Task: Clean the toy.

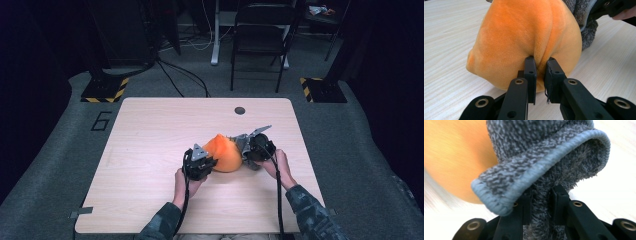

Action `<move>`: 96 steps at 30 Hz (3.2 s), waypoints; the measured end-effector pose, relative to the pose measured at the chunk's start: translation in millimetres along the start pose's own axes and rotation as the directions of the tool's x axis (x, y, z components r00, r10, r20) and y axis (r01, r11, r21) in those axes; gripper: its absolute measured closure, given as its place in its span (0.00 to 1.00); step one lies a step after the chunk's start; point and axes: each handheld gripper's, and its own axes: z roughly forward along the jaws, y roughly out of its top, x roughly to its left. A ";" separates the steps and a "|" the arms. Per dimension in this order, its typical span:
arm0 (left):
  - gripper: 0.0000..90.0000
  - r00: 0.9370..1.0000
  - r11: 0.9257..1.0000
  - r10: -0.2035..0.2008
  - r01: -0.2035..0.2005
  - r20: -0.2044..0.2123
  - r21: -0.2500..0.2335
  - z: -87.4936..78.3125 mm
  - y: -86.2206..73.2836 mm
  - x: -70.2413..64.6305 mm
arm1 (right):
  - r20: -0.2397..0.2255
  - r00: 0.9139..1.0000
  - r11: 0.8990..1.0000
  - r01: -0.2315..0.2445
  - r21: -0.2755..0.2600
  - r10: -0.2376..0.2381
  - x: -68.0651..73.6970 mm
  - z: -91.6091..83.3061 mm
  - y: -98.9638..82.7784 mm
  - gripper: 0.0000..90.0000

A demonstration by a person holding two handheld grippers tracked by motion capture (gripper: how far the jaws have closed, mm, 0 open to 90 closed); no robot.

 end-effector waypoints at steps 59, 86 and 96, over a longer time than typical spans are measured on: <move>0.88 0.999 1.000 -0.005 0.005 -0.053 -0.005 -3.7 3.8 -0.4 | -0.085 0.995 0.994 0.049 -0.098 -0.057 16.8 -37.7 17.2 0.83; 0.85 0.998 0.999 -0.047 0.047 -0.036 0.005 -2.0 0.4 3.0 | -0.055 0.998 0.998 0.017 -0.063 -0.020 14.7 -20.7 12.6 0.82; 0.84 0.998 0.999 -0.048 0.048 -0.042 0.003 -0.8 0.5 3.2 | -0.038 0.999 0.997 -0.023 0.071 0.025 1.8 7.2 -2.8 0.82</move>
